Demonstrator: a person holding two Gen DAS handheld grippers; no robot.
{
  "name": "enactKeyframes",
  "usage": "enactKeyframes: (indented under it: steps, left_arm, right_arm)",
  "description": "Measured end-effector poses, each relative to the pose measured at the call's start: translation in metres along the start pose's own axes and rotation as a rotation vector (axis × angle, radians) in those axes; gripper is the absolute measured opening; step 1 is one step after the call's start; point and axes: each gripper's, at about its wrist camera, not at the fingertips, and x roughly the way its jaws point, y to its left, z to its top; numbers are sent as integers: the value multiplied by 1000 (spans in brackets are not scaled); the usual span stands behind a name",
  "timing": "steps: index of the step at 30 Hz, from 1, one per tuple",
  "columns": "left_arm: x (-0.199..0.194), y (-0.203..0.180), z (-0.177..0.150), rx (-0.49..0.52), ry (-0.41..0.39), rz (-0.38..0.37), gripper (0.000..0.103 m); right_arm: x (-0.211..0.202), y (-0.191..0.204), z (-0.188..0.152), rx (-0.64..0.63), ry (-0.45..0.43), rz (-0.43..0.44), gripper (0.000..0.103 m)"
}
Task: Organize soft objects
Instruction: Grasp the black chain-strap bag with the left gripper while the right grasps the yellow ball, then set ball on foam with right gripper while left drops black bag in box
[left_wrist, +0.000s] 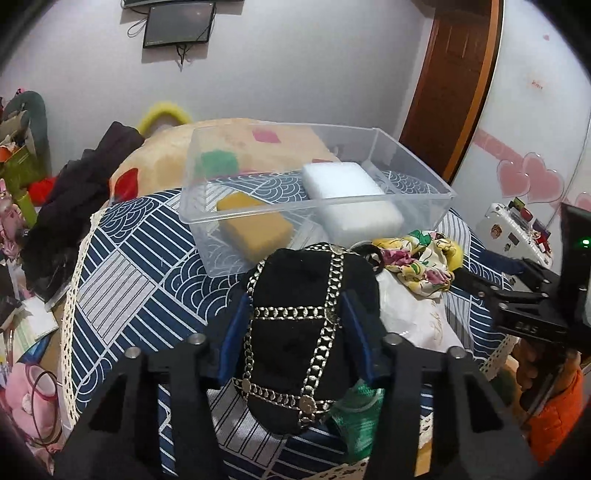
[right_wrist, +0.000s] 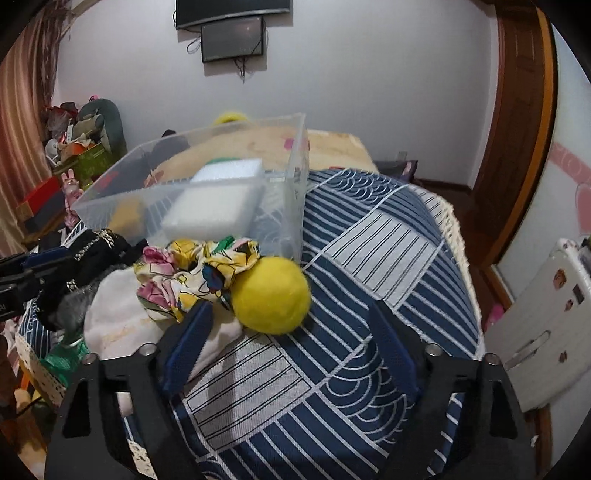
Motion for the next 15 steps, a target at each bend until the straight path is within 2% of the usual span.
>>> enactKeyframes:
  steps: [4,7,9,11,15]
  left_arm:
    - [1,2,-3,-15,6,-25,35]
    - [-1,1,-7,-14,-7,-11,27]
    - [-5,-1,-8,-10,-19,8,20]
    - [-10,-2,-9,-4,-32,27,17]
    - [-23,0,-10,-8,-59,45,15]
  right_arm:
    - [3,6,1,-15,6,19,80]
    - [8,11,4,-28,14,29,69]
    - [13,10,5,-24,28,42,55]
    - [15,9,2,-15,39,58,44]
    - [4,5,-3,-3,25,65,43]
